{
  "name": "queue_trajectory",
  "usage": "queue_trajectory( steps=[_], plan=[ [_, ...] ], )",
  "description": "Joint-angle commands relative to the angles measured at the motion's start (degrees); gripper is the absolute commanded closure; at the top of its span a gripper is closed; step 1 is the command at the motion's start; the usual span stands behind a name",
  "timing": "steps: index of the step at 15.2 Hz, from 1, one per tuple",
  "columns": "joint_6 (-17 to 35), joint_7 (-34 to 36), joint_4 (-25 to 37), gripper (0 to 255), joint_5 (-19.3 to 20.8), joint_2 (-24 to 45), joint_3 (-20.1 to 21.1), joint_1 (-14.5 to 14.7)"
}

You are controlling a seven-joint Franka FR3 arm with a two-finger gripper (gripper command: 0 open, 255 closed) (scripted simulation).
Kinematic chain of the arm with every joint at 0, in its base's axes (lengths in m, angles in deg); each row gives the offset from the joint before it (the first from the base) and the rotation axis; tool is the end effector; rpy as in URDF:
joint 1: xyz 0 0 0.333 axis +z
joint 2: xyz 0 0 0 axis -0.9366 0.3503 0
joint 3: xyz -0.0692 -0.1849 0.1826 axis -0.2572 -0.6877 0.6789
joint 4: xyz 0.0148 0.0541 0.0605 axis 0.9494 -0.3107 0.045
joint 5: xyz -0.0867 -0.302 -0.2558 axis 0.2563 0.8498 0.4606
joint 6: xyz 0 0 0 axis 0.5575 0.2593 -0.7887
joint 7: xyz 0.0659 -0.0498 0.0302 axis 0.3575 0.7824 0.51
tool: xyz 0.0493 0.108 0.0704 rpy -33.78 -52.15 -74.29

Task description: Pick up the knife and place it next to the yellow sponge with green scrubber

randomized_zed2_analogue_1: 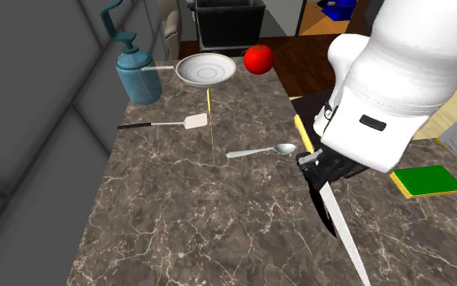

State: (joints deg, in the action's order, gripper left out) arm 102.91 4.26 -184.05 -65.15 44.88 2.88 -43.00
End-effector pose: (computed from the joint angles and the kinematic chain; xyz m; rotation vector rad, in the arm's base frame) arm 0.4674 0.3017 0.3974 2.5347 1.8375 -0.0282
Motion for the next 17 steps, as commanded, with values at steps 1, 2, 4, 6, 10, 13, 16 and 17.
queue_trajectory(
  steps=[1,2,4,6,10,13,16,17],
  plan=[
    [-0.31,2.61,0.08,255,-0.13,-0.22,1.33,1.23],
    [-0.29,3.93,-0.20,255,-0.23,-0.48,2.05,1.88],
    [-0.29,6.59,-0.57,255,-0.42,-0.83,3.47,3.19],
    [-0.31,9.29,-0.68,255,-0.59,-0.95,4.94,4.49],
    [-0.47,14.79,-0.12,255,-0.76,-0.52,7.87,7.12],
    [-0.68,19.01,1.00,255,-0.69,0.41,10.06,9.11],
    [-1.00,23.32,2.70,255,-0.36,1.87,12.22,11.14],
    [-1.14,24.78,3.40,255,-0.18,2.48,12.92,11.83]
  ],
)
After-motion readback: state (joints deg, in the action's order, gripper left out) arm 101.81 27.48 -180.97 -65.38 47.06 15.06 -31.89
